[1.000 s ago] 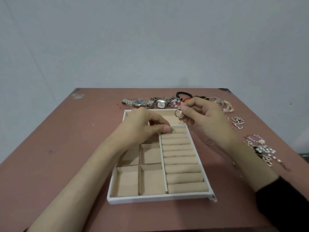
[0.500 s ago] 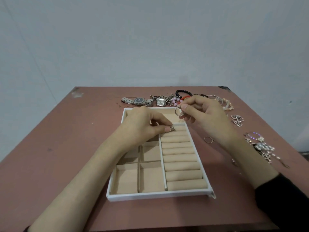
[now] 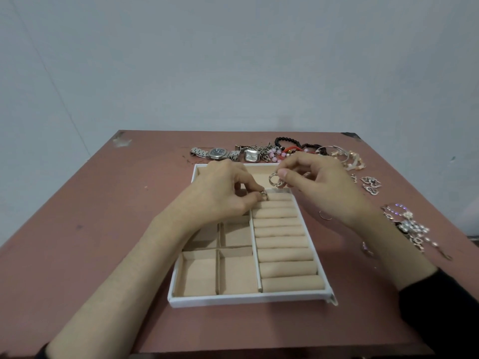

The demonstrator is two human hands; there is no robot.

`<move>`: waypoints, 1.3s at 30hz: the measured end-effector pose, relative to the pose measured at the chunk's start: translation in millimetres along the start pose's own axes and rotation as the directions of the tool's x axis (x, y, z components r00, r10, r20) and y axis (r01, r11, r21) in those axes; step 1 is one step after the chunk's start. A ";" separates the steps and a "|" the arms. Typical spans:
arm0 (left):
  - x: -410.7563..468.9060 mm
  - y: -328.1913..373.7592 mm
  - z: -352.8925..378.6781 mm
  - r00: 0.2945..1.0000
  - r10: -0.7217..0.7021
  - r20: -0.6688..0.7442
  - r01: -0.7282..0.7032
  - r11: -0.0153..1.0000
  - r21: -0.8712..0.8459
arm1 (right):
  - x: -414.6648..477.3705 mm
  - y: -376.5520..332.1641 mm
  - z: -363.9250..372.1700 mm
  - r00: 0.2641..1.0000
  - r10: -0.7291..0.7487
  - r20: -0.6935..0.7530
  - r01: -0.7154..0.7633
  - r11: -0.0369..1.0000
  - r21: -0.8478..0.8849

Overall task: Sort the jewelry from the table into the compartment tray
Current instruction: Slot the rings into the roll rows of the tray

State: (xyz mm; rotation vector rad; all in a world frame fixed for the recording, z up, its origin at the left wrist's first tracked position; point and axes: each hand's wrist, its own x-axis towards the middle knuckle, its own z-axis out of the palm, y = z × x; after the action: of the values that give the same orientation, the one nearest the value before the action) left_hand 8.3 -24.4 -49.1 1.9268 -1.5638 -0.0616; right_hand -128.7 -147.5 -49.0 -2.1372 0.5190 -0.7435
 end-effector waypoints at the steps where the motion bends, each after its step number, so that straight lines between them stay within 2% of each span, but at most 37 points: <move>1: -0.2 0.3 -0.5 1.000 0.001 0.003 -0.001 1.000 -0.008 | -0.4 -0.3 -0.4 1.000 -0.011 0.011 0.011 0.999 -0.044; 10: 0.3 1.7 -1.9 0.999 -0.013 0.030 0.013 1.000 -0.028 | -4.1 -0.6 -6.1 0.992 -0.043 0.115 0.065 0.978 -0.200; 23: 0.9 -0.8 -1.1 0.999 -0.010 0.038 0.012 0.998 -0.054 | -2.0 2.6 -7.8 0.976 -0.052 0.211 0.104 0.965 -0.242; 31: -0.8 -0.3 -0.3 0.999 -0.020 0.026 0.022 0.997 -0.070 | -3.3 3.1 -8.2 0.983 0.001 0.182 0.022 0.992 -0.121; 39: 1.8 -1.4 2.8 0.998 -0.046 0.036 0.049 0.996 -0.073 | -1.7 4.4 -7.6 0.980 0.028 0.198 -0.001 0.991 -0.134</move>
State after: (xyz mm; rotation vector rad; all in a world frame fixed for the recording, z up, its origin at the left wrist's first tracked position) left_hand 8.8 -27.2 -51.4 1.9139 -1.5167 -0.1715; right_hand -135.5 -153.3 -49.2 -2.2984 0.4876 -0.4897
